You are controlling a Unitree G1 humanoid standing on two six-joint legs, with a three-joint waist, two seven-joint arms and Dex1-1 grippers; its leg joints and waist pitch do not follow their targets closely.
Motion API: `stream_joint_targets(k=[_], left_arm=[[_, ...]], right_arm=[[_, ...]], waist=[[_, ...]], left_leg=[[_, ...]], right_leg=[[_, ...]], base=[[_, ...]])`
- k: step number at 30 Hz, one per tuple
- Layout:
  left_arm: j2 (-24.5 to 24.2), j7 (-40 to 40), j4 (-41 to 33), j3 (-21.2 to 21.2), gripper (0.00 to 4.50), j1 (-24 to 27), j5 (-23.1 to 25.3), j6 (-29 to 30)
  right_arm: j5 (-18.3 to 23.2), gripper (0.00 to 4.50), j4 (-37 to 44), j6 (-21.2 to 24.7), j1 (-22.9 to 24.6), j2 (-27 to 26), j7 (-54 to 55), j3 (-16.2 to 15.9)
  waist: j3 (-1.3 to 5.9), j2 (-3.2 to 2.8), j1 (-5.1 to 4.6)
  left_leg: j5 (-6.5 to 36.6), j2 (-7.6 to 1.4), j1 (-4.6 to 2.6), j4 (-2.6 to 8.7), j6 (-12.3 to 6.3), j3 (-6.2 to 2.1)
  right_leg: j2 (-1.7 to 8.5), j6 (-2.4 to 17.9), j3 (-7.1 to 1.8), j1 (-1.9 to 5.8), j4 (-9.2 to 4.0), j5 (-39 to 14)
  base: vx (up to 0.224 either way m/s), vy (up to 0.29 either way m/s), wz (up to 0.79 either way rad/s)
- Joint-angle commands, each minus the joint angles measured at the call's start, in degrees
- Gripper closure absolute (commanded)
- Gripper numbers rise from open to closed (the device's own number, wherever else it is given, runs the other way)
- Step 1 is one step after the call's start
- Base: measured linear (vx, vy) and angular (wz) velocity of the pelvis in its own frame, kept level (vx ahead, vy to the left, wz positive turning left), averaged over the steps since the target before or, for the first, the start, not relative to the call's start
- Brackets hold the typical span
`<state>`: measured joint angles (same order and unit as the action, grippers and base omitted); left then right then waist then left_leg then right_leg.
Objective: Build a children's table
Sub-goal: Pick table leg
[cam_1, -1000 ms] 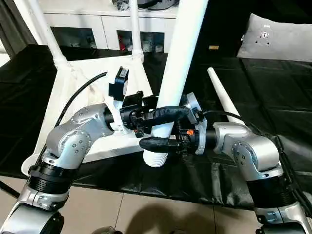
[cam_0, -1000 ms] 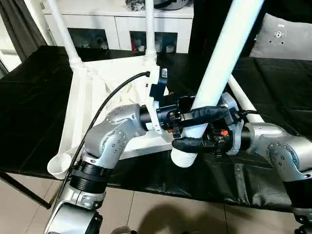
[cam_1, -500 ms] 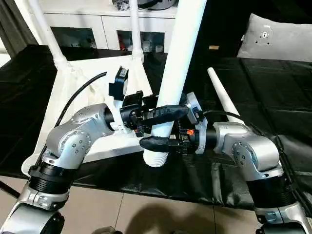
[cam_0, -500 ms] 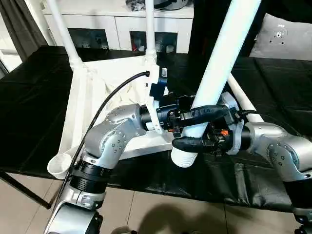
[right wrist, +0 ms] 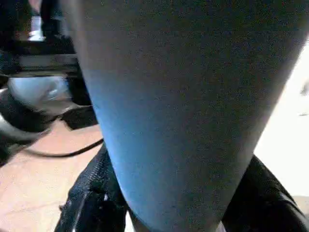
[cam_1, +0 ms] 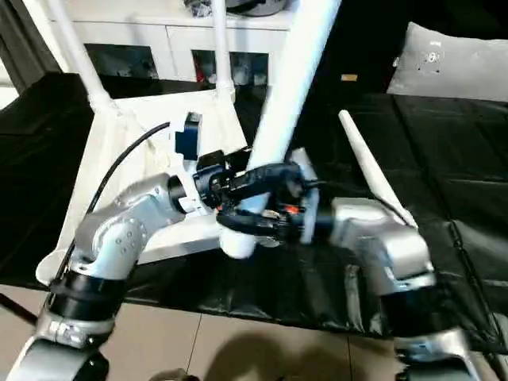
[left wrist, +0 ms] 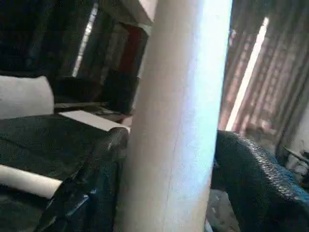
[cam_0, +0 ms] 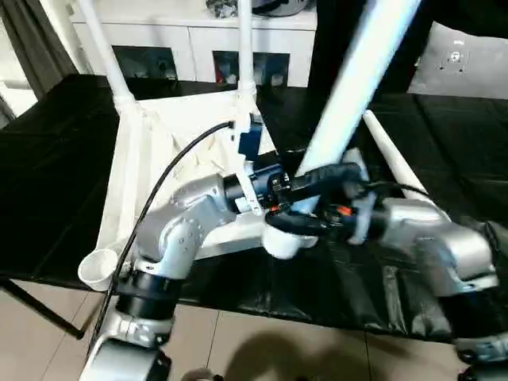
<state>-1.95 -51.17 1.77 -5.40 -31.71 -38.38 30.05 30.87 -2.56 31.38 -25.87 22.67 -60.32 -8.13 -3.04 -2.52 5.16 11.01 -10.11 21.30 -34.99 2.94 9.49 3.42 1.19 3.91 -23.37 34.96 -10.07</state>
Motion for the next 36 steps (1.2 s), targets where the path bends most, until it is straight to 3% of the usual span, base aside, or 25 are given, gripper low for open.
stream_joint_targets(k=[1, 3, 5, 9, 15, 17, 18, 24, 25, 26, 28, 30, 36], left_arm=[[4.5, 0.5, -5.4, -1.6, 0.85, -1.0, -5.6, 1.4], [5.0, 0.9, -5.5, -1.2, 0.59, -1.0, -6.2, 1.6], [7.1, 2.9, -6.0, 0.3, 0.56, -1.1, -8.9, 2.6], [8.4, 3.9, -6.7, 0.8, 0.56, -0.8, -9.7, 3.0], [8.0, 7.6, -5.5, 3.8, 0.56, -1.8, -8.1, 1.8], [4.7, 8.6, -4.6, 5.1, 0.56, -2.0, -4.4, -0.4], [4.7, 8.6, -4.6, 5.1, 0.56, -2.0, -4.4, -0.4], [-2.9, 9.5, -2.0, 4.5, 0.56, -0.4, 4.3, -3.6], [-5.5, 9.7, 0.1, 2.5, 0.56, 0.1, 8.4, -5.3], [-5.5, 9.7, 0.1, 2.5, 0.56, 0.1, 8.4, -5.3], [-9.8, 10.2, 3.5, -1.8, 0.56, 0.5, 15.6, -8.0], [-11.2, 9.9, 4.8, -3.5, 0.56, 0.7, 18.3, -9.6], [-16.8, 5.5, 8.3, -10.8, 0.56, 3.7, 26.9, -14.7]], right_arm=[[-2.4, 2.55, -2.7, 0.1, -1.4, -1.6, 5.2, 0.4], [-2.5, 2.55, -2.8, 0.0, -1.4, -1.9, 5.4, 0.4], [-2.9, 2.55, -2.6, -0.4, -0.6, -2.8, 5.7, 0.2], [-3.4, 2.55, -3.0, -1.5, 0.1, -3.5, 6.9, 0.4], [-2.9, 2.55, -2.7, -2.6, 1.3, -5.6, 12.4, 4.6], [-2.8, 2.55, -1.3, -2.6, 3.0, -5.3, 14.6, 6.9], [-2.8, 2.56, -1.3, -2.6, 3.0, -5.3, 14.6, 6.9], [-5.7, 2.58, 0.8, -4.2, 7.0, -4.6, 20.5, 8.7], [-7.1, 2.58, 0.8, -4.7, 7.3, -5.0, 23.0, 9.1], [-7.1, 2.58, 0.8, -4.7, 7.3, -5.0, 23.0, 9.1], [-8.6, 2.58, 0.9, -5.4, 7.4, -5.5, 25.9, 9.7], [-9.0, 2.58, 1.2, -5.5, 7.5, -5.6, 26.5, 9.7], [-10.0, 2.58, 2.9, -6.3, 8.1, -7.0, 30.5, 10.3]], waist=[[4.06, 1.34, 0.01], [4.1, 1.35, 0.06], [4.06, 1.35, 0.07], [3.93, 1.28, -0.07], [3.9, 1.1, -0.25], [3.9, 1.08, -0.23], [4.0, 1.0, -0.18], [3.91, 0.81, -0.56], [3.9, 0.83, -0.73], [3.92, 0.83, -0.73], [3.88, 0.63, -1.06], [3.89, 0.5, -1.13], [4.0, 0.25, -1.53]], left_leg=[[5.9, -2.1, 0.15, 3.34, -3.2, -0.4], [5.7, -2.1, 0.16, 3.34, -3.4, -0.43], [5.7, -2.15, 0.21, 3.33, -3.62, -0.43], [6.4, -2.17, 0.19, 3.42, -3.89, -0.48], [6.9, -2.08, 0.04, 3.52, -3.22, -0.49], [6.8, -2.14, 0.02, 3.62, -2.8, -0.57], [6.6, -2.18, -0.28, 3.63, -2.75, -0.54], [6.8, -1.9, -0.07, 3.73, -2.23, -0.58], [7.0, -1.85, -0.04, 3.75, -2.1, -0.6], [7.0, -1.83, -0.06, 3.77, -2.09, -0.65], [8.2, -1.85, -0.34, 3.92, -1.64, -0.67], [8.7, -1.93, -0.36, 4.03, -1.23, -0.78], [8.5, -2.1, -0.26, 4.15, -1.02, -0.84]], right_leg=[[4.12, 9.0, -2.5, 3.76, -4.87, -16.4], [4.05, 8.9, -2.5, 3.78, -4.79, -16.4], [4.11, 8.9, -2.51, 3.78, -4.77, -16.4], [3.98, 8.2, -2.47, 3.68, -4.99, -17.7], [3.89, 6.7, -2.46, 3.49, -5.36, -19.7], [3.95, 6.7, -2.53, 3.54, -5.29, -19.3], [3.75, 6.5, -2.59, 3.32, -5.23, -18.6], [3.85, 5.3, -2.45, 3.62, -5.26, -19.0], [3.8, 5.1, -2.42, 3.55, -5.36, -19.5], [3.78, 4.9, -2.43, 3.47, -5.43, -19.7], [3.7, 4.0, -2.43, 3.22, -5.48, -21.0], [3.77, 3.9, -2.48, 3.25, -5.34, -20.6], [4.06, 6.3, -2.7, 3.32, -4.91, -16.7]], base=[[0.0, 0.0, 0.0], [0.0, 0.0, 0.0], [0.0, 0.0, 0.0], [0.0, 0.0, 0.0], [0.0, 0.0, 0.0], [0.0, 0.0, 0.0], [0.0, 0.0, 0.0], [0.0, 0.0, 0.0], [0.0, 0.0, 0.0], [0.0, 0.0, 0.0], [0.0, 0.0, 0.0], [0.0, 0.0, 0.0], [0.0, 0.0, 0.0]])
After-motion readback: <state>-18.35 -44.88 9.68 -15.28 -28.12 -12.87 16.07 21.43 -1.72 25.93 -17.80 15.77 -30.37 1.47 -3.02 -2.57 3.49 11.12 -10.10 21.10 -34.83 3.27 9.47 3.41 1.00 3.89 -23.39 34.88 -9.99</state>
